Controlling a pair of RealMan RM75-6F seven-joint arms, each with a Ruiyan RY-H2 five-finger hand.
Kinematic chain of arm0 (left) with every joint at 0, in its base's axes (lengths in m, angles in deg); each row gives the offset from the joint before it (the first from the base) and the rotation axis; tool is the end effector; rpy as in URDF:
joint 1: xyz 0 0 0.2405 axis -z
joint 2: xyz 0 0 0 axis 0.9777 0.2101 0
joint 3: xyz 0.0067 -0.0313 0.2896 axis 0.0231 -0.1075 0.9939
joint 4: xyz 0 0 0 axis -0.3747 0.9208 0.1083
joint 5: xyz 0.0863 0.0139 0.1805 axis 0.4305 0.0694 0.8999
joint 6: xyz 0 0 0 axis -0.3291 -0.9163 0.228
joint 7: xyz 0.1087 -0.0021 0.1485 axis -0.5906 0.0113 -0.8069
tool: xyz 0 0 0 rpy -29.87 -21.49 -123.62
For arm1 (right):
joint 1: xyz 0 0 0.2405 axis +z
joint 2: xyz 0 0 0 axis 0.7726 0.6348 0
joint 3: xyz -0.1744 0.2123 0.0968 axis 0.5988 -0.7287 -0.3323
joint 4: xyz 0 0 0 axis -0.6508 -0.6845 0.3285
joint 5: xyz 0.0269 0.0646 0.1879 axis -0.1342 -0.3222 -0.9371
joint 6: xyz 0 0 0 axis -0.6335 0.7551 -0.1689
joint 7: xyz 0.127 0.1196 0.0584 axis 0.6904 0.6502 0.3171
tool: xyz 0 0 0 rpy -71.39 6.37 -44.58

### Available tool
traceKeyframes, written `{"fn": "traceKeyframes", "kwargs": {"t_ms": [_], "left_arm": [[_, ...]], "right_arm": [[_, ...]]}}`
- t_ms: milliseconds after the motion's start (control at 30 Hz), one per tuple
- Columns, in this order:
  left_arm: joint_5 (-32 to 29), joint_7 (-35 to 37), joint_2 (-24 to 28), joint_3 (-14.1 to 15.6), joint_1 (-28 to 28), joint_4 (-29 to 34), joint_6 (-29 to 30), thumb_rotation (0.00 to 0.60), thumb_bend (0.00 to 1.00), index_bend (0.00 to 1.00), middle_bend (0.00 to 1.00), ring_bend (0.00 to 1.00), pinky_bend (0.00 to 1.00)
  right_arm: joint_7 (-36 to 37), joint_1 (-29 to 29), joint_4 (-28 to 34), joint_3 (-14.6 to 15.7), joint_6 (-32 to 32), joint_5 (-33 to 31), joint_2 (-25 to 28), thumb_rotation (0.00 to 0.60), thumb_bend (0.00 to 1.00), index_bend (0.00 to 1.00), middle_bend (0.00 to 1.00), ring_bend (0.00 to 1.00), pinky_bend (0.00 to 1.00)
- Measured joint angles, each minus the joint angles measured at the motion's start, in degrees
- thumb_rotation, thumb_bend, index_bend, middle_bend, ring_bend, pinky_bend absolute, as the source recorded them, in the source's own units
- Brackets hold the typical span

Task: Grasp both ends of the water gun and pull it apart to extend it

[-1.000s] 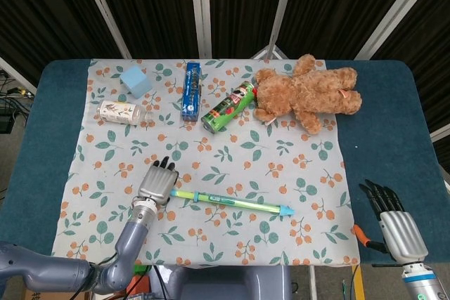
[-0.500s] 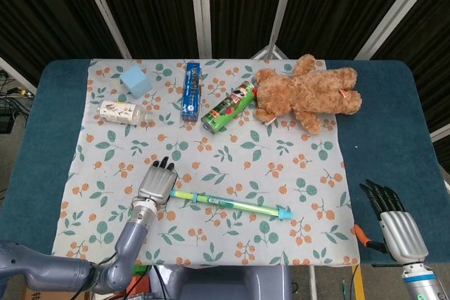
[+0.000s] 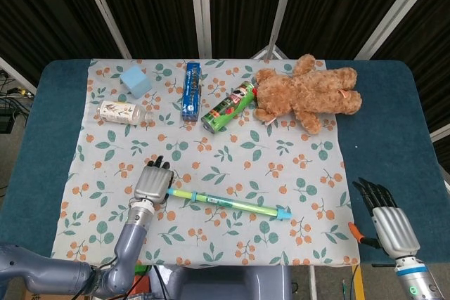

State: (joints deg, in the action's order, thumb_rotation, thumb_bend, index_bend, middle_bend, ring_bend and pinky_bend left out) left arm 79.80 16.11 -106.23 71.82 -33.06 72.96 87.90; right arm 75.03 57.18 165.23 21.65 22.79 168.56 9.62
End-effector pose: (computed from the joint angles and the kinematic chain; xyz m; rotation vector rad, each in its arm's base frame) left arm -0.1523 0.3437 -0.0723 -1.7911 -0.9507 -0.5108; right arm -0.3090 -0.2098 0.1447 1.5139 -1.1737 0.9148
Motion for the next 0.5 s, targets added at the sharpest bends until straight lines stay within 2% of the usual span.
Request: {"fn": "traceKeyframes", "kwargs": {"t_ms": [300, 500], "left_arm": [[0.9, -1.0, -3.0, -0.9, -0.1, 2.6, 5.0, 0.6, 0.46, 0.68, 0.22, 0.08, 0.21], [1.7, -2.1, -4.5, -1.3, 0.1, 3.3, 7.1, 0.6, 0.46, 0.68, 0.22, 0.08, 0.22]], "right_arm": [[-7.9, 4.9, 7.9, -3.0, -7.2, -7.3, 0.2, 0.6, 0.39, 0.01, 0.0, 0.0, 0.0], [-15.4, 9.2, 12.6, -4.4, -12.3, -13.7, -2.2, 0.6, 0.39, 0.09, 0.0, 0.0, 0.0]]}}
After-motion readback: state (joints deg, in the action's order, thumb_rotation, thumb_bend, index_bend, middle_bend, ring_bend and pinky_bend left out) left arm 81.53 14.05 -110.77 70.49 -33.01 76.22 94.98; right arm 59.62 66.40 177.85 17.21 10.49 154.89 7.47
